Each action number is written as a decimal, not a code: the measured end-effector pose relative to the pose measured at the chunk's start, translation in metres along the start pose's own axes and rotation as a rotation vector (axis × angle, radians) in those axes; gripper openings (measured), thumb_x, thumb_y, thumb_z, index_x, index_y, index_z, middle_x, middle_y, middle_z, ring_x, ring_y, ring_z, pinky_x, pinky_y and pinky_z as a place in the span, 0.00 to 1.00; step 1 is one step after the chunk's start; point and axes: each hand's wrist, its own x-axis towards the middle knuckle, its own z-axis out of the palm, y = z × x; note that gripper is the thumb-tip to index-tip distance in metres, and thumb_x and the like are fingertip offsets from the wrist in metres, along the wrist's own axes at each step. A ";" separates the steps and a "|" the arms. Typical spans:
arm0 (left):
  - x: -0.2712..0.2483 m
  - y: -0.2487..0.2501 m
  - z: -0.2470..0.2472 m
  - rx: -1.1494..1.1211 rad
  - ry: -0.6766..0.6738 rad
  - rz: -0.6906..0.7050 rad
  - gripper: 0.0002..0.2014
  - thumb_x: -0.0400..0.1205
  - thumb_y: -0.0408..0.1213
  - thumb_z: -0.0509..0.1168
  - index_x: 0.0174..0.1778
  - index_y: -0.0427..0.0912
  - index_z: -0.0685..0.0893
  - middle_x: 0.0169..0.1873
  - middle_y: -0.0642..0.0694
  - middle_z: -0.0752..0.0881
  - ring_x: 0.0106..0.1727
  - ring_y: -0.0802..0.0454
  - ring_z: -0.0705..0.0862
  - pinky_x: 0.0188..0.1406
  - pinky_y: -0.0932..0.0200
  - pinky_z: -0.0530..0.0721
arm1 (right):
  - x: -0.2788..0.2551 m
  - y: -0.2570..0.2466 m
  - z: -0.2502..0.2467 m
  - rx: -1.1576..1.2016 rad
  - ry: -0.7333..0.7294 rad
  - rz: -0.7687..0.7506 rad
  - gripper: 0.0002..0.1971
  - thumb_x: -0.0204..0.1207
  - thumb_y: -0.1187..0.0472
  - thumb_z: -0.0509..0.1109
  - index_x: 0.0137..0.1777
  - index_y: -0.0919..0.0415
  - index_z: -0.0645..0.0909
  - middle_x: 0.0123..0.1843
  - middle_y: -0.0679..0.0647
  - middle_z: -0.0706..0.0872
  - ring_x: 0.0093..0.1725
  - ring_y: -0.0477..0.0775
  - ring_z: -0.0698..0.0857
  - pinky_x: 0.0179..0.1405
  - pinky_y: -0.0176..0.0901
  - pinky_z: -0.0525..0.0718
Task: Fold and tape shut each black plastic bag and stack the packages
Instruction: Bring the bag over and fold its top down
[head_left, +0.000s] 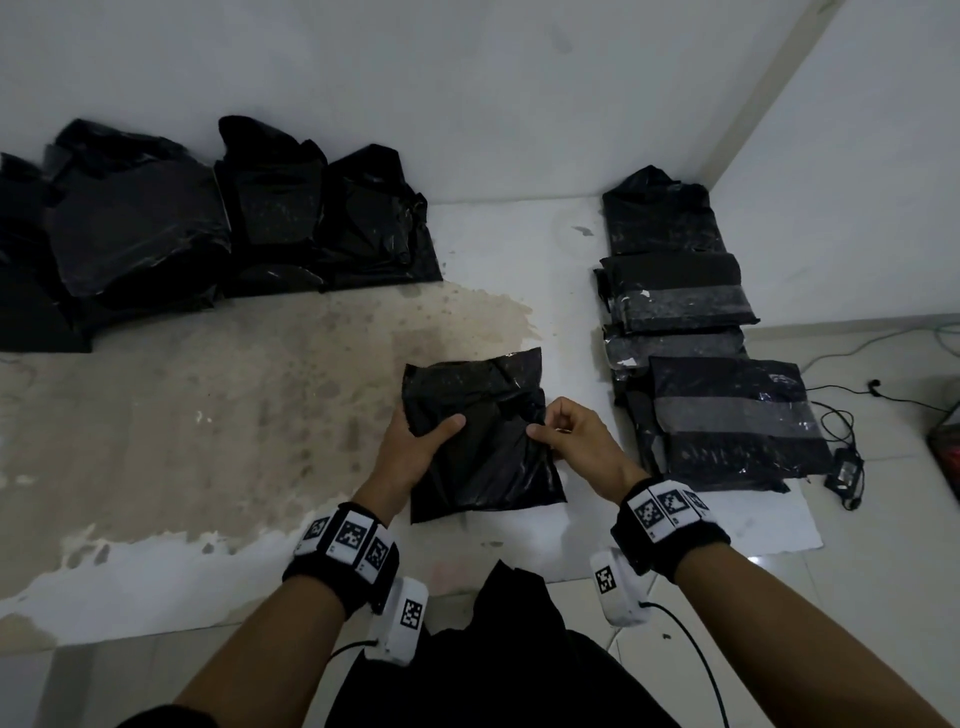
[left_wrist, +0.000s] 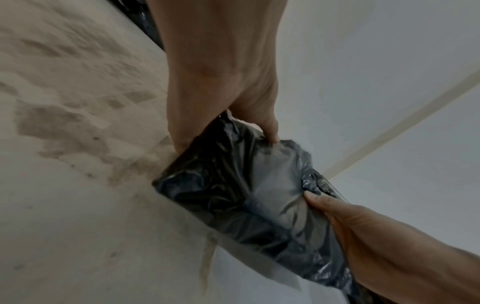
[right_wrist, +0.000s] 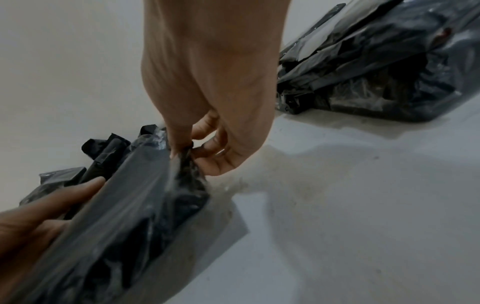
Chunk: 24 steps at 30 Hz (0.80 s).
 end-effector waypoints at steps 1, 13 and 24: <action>0.000 0.002 0.000 -0.016 -0.034 -0.009 0.44 0.63 0.57 0.84 0.75 0.49 0.77 0.67 0.51 0.86 0.64 0.49 0.86 0.67 0.46 0.85 | 0.000 0.001 -0.001 0.038 -0.010 0.027 0.15 0.82 0.71 0.72 0.38 0.60 0.71 0.28 0.45 0.78 0.30 0.44 0.78 0.32 0.35 0.80; 0.012 0.005 0.002 0.110 -0.043 0.070 0.30 0.78 0.43 0.77 0.76 0.46 0.77 0.64 0.51 0.85 0.63 0.51 0.85 0.65 0.52 0.83 | -0.004 0.004 -0.002 -0.089 -0.034 0.046 0.22 0.79 0.73 0.72 0.67 0.54 0.71 0.49 0.58 0.79 0.45 0.54 0.81 0.42 0.43 0.83; 0.019 0.000 0.017 0.086 -0.036 0.086 0.28 0.75 0.49 0.80 0.70 0.46 0.82 0.60 0.52 0.89 0.60 0.53 0.88 0.60 0.55 0.86 | 0.028 -0.006 0.010 -0.107 0.200 -0.006 0.03 0.84 0.64 0.71 0.48 0.58 0.82 0.41 0.52 0.86 0.42 0.52 0.84 0.42 0.39 0.83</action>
